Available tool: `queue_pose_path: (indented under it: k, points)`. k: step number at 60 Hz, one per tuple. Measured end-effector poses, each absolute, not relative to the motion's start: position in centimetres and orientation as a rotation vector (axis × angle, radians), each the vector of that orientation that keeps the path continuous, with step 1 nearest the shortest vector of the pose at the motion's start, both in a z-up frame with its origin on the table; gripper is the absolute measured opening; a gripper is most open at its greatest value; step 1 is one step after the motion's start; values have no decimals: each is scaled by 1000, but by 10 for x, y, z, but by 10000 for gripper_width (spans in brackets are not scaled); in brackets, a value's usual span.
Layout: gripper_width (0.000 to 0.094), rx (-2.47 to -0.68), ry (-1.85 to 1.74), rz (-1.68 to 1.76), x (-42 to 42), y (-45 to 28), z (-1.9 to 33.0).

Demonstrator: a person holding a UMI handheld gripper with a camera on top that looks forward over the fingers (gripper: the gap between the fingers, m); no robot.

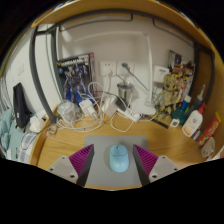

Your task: Arrange mouse

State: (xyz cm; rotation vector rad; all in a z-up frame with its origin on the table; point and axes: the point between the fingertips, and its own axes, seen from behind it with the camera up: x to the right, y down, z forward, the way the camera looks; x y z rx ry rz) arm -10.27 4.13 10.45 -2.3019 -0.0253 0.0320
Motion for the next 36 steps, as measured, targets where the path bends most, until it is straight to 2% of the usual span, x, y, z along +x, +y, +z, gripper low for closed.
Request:
queue_pose_path:
  k: [8,15,36]
  points:
    - [759,-2255,-21,12,-112,-1,157]
    - [763,-2215,-18,-11,-123,-42,188]
    - [774,-2110,-9,-33,-150,-136,232]
